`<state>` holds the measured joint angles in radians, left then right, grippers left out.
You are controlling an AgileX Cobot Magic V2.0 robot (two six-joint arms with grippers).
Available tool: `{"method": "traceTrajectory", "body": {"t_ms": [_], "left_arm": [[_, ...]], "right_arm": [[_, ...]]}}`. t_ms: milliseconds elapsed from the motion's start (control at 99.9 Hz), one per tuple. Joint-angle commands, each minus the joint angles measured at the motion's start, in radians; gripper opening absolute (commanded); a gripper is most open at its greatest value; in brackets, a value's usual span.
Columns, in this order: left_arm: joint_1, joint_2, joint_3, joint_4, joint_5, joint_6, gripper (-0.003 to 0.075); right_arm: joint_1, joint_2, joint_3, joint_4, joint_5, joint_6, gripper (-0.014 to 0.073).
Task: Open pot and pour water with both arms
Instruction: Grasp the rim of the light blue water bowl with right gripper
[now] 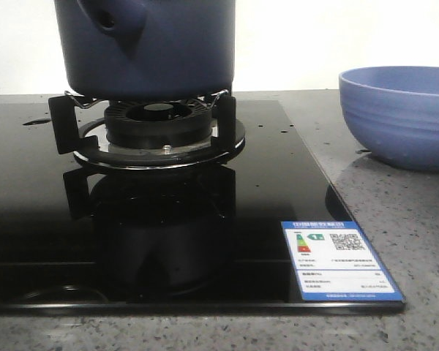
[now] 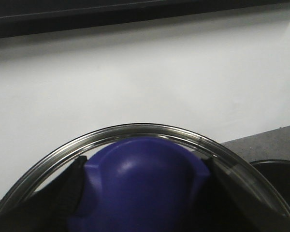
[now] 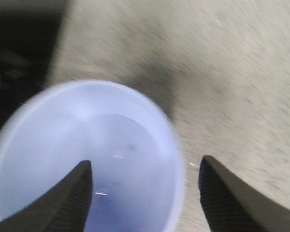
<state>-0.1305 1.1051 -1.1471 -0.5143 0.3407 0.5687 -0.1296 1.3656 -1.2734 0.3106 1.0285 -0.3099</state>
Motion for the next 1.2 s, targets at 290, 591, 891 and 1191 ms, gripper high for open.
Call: {"method": "traceTrajectory", "body": {"t_ms": [290,591,891,1191], "left_arm": [[0.012,-0.030,-0.041,-0.016,-0.068,0.004,0.0409],[0.012,-0.030,-0.041,-0.016,-0.072,0.006,0.0409],[0.012,-0.030,-0.041,-0.016,-0.072,0.006,0.0409],[0.067,-0.030,-0.039,-0.016,-0.064,0.006,0.0409]], "right_arm": [[-0.008,0.140,-0.063,-0.046,0.044,0.022,0.0390],[-0.008,0.190,-0.063,-0.037,0.062,0.022,-0.0013],[-0.006,0.181,-0.113,0.014,0.092,0.025,-0.0048],[0.070,0.188,-0.390,0.041,0.205,0.074,-0.0048]]}}
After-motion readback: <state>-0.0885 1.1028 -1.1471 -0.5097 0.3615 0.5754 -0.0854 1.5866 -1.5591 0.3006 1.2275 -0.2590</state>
